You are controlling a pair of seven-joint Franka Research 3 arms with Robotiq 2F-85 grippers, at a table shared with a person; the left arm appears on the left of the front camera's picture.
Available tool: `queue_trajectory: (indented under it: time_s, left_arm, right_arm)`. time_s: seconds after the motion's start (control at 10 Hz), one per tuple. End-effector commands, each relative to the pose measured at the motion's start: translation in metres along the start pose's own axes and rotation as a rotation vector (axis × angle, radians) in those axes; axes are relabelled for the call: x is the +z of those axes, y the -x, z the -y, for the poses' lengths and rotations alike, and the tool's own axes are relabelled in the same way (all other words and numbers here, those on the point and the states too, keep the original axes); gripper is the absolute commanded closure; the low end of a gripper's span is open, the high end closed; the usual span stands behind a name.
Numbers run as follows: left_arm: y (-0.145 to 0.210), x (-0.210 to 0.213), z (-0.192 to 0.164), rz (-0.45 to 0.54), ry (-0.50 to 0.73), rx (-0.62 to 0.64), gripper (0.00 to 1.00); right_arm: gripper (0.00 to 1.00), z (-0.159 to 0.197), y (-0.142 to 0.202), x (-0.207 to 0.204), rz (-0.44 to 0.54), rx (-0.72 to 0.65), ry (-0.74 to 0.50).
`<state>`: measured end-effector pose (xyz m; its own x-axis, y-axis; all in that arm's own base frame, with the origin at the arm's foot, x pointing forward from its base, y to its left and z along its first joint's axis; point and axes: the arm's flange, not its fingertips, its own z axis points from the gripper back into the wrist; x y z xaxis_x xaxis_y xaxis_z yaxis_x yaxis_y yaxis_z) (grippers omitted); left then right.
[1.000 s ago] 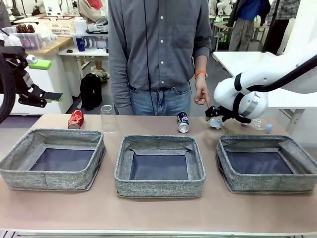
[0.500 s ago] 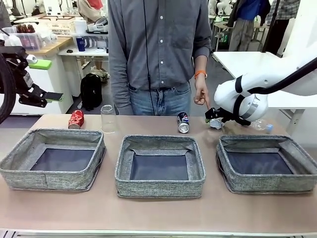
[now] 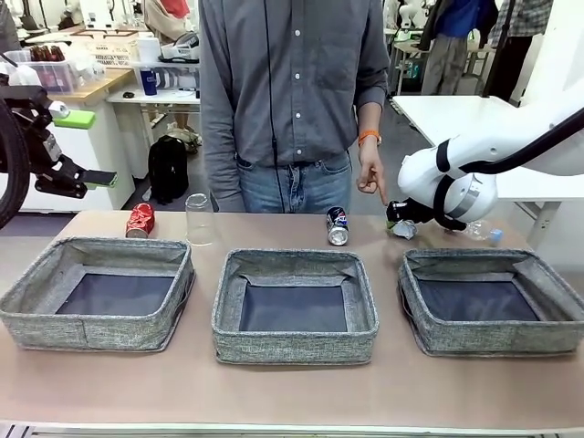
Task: Sort the waste into the appropriate baskets.
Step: Pick up the waste item pointed out by the person.
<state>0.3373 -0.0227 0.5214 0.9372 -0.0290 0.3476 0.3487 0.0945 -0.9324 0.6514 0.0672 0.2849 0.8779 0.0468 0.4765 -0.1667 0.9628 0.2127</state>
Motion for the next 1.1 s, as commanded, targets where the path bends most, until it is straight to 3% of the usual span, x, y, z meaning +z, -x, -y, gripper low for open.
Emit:
queue_trajectory:
  time_s: [0.0,0.7,1.0]
  left_arm:
    - [-0.001,-0.002,0.001,0.006,0.016,-0.021,0.0]
    - [-0.001,-0.002,0.001,0.006,0.016,-0.021,0.0]
    - [-0.001,-0.002,0.001,0.006,0.016,-0.021,0.0]
  right_arm:
    - [0.97,0.002,0.004,0.004,-0.045,-0.026,0.008]
    - [1.0,0.003,0.002,0.009,-0.081,-0.052,0.039]
    - [1.0,-0.001,-0.006,0.035,-0.056,-0.093,0.038]
